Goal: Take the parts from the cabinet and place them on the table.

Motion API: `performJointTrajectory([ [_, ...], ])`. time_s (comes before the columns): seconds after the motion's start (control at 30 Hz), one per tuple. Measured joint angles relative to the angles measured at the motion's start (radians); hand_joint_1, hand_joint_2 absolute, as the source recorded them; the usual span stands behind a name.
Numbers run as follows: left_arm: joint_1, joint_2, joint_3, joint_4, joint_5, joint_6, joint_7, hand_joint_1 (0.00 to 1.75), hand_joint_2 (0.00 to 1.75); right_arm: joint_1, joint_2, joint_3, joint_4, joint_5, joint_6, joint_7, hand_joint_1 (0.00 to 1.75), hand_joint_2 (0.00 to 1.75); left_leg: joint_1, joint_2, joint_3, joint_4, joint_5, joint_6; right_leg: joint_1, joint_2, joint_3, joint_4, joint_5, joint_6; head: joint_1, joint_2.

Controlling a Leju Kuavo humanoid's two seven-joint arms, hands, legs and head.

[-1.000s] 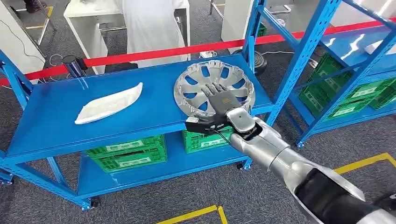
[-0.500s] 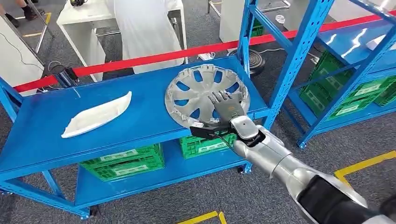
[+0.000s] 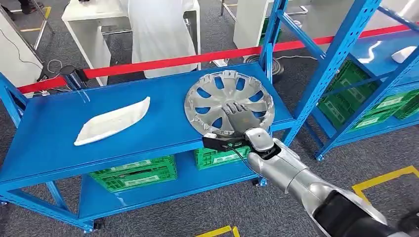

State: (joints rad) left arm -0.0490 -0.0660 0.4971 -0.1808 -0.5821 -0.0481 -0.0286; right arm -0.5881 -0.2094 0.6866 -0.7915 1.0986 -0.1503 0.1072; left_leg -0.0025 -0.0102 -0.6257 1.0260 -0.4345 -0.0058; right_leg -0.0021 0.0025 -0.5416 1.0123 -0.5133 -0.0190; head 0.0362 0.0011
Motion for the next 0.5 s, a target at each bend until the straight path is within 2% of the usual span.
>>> performJointTrajectory([
  [0.03,0.0,0.0,0.001,0.0,-0.002,0.001,0.0,0.0,0.0,0.004,0.005,-0.008,0.006,-0.01,0.0,-0.002,0.0,0.0,0.0,0.0,0.0,0.0,-0.001,0.002,0.0,0.0,0.0,-0.001,0.0,0.005,0.0,0.0],
  [0.07,0.0,0.0,0.002,0.0,-0.005,0.003,0.0,0.0,0.0,0.009,0.011,-0.014,0.013,-0.02,0.0,-0.003,0.0,1.75,0.0,0.0,0.0,0.0,-0.001,0.003,-0.001,0.0,0.001,-0.003,0.0,0.014,0.0,0.0],
  [0.2,0.0,0.0,0.009,0.0,-0.013,0.003,0.0,0.0,0.0,0.043,0.037,-0.051,0.039,-0.089,0.028,-0.015,0.0,1.75,-0.001,0.0,0.001,0.0,-0.001,0.003,-0.002,0.0,0.002,-0.003,0.0,0.021,0.0,0.0],
  [0.5,0.0,0.0,0.016,0.0,-0.019,0.003,0.0,0.0,0.0,0.059,0.049,-0.097,0.073,-0.116,0.047,-0.031,0.0,1.75,-0.001,0.0,0.004,-0.002,-0.001,0.003,-0.002,0.0,0.003,-0.003,-0.001,0.022,0.0,0.0],
])
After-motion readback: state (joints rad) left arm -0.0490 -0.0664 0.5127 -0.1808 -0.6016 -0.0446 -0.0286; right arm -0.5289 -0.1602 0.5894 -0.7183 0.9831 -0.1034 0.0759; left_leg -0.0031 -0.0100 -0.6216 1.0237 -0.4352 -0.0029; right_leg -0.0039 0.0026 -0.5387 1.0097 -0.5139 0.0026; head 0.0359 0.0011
